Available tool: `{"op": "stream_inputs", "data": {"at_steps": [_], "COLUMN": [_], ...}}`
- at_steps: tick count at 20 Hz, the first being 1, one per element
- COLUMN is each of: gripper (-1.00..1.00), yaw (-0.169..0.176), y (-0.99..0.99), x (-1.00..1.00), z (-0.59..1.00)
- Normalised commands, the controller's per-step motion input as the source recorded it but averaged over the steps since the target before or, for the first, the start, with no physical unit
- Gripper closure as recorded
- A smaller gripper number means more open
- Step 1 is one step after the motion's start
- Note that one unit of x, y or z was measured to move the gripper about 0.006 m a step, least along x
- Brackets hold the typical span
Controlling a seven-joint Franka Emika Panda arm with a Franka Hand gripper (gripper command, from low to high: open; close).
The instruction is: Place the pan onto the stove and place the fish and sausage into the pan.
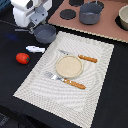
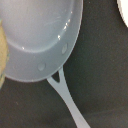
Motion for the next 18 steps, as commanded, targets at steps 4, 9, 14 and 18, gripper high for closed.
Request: {"op": "stream_inputs", "data": {"at_steps": [4,9,14,18], "gripper": [-1.0,-1.0,-1.0,-1.0], "yaw": [-0.021,-0.001,0.0,0.0], "y": [0.0,0.0,0.01,0.02], "x": [-0.12,-0.15,-0.13,-0.12], "z": [-0.43,-0.46,-0.36,-0.32]}}
